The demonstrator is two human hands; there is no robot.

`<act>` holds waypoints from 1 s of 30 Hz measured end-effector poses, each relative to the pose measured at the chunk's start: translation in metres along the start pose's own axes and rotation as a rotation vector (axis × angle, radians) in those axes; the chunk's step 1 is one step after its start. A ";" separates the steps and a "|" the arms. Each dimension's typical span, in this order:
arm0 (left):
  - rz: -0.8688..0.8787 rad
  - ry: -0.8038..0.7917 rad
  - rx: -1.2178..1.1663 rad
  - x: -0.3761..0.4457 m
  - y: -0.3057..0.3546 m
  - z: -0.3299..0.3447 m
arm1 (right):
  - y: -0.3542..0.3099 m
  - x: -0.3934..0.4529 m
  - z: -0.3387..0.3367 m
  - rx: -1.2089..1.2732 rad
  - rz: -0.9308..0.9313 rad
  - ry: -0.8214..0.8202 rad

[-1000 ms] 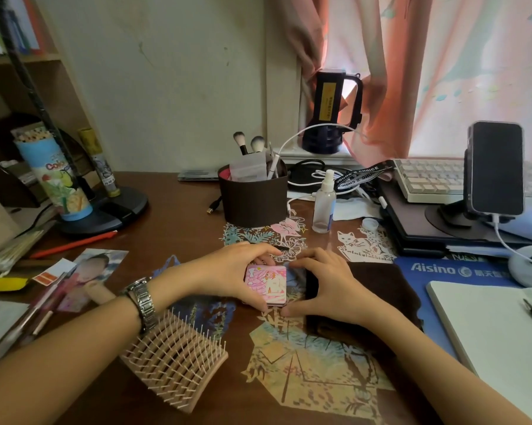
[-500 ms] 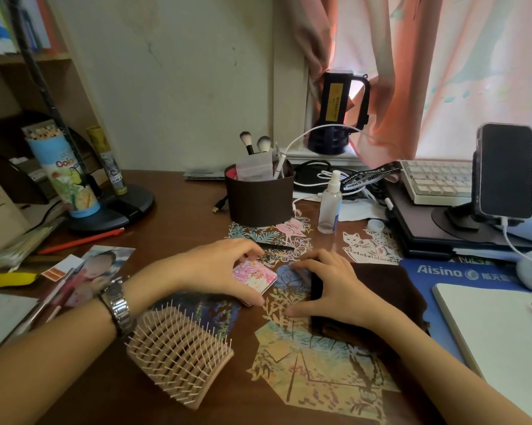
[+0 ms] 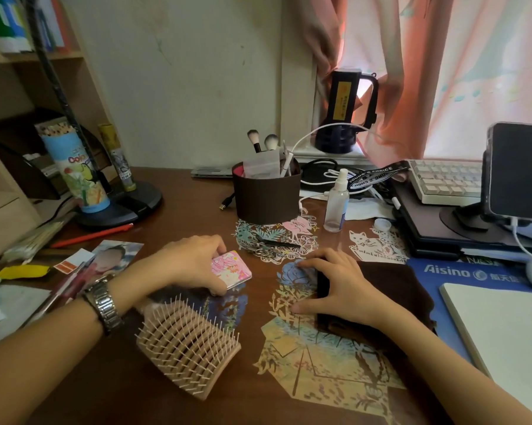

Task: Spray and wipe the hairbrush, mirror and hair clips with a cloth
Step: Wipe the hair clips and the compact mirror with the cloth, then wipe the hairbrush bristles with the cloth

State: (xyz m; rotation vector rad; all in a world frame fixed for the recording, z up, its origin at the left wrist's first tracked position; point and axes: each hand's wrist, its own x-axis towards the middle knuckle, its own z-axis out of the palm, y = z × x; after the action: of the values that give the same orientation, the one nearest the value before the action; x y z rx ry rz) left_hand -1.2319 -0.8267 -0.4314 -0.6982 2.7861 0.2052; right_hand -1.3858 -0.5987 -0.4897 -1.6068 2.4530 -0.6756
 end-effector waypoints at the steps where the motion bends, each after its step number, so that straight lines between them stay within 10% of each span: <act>1: -0.023 -0.005 -0.019 0.000 -0.005 -0.001 | 0.000 0.000 0.000 0.000 -0.004 0.004; 16: 0.148 0.200 -0.314 -0.050 -0.046 -0.018 | 0.004 0.000 0.002 -0.016 -0.032 0.035; 24: 0.211 -0.058 -0.199 -0.098 -0.075 -0.007 | 0.002 -0.002 0.000 0.021 -0.044 0.056; 30: 0.266 0.121 0.035 -0.097 -0.075 0.012 | 0.002 -0.004 -0.002 0.044 -0.043 0.068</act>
State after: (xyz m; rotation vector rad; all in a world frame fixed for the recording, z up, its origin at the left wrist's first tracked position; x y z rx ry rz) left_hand -1.1104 -0.8471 -0.4203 -0.3402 2.9853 0.1679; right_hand -1.3866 -0.5935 -0.4892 -1.6508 2.4383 -0.7977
